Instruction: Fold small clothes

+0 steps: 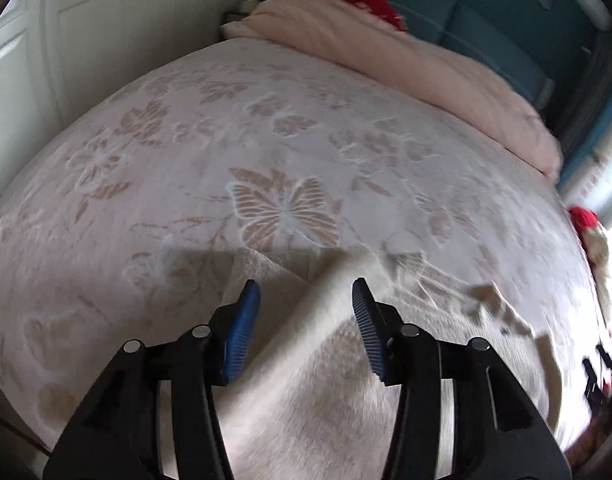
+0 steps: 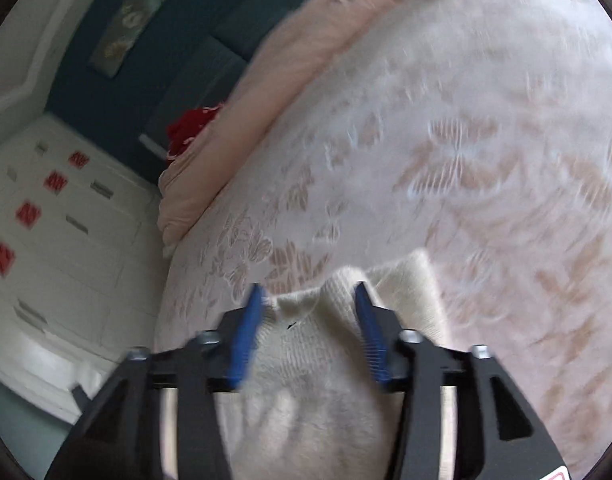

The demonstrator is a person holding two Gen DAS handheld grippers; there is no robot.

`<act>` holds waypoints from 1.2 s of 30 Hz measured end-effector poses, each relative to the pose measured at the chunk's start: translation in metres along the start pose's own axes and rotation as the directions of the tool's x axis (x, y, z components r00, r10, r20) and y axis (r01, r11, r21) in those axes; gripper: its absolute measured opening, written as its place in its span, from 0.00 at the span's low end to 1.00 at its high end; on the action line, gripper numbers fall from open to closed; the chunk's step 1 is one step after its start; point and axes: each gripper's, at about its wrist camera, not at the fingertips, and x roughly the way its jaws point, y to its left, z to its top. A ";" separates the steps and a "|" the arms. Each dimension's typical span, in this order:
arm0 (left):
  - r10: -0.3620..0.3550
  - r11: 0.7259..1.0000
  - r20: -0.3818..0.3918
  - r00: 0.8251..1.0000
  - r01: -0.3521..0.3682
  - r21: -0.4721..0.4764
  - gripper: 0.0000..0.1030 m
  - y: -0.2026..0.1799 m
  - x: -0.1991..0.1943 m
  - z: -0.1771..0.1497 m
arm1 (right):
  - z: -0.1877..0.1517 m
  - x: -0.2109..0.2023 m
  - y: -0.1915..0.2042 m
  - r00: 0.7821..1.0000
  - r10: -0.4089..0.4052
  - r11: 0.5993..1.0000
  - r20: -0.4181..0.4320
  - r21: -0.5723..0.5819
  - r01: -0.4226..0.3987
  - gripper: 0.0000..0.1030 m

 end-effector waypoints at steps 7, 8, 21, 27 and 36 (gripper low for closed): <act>0.053 0.978 -0.063 0.997 -0.039 0.203 0.70 -0.019 0.037 -0.013 | -0.029 0.037 0.016 0.975 -0.189 0.934 -0.121 -0.329 0.140 0.69; 0.056 0.978 -0.081 0.995 -0.038 0.206 0.70 -0.020 0.046 -0.014 | -0.033 0.045 0.016 0.969 -0.202 0.929 -0.143 -0.342 0.143 0.69; -0.032 0.997 -0.075 0.997 0.036 0.064 0.07 -0.005 0.046 0.031 | 0.004 0.040 0.029 0.977 -0.211 0.928 -0.029 -0.320 0.191 0.07; 0.059 0.996 -0.115 0.992 -0.050 0.078 0.13 -0.004 0.066 0.009 | -0.017 0.072 0.012 0.939 -0.338 0.895 -0.056 -0.328 0.303 0.13; -0.091 0.982 -0.113 0.989 0.108 0.153 0.32 -0.077 0.027 -0.028 | -0.104 0.061 0.124 0.978 -0.050 0.890 -0.204 -0.454 -0.049 0.17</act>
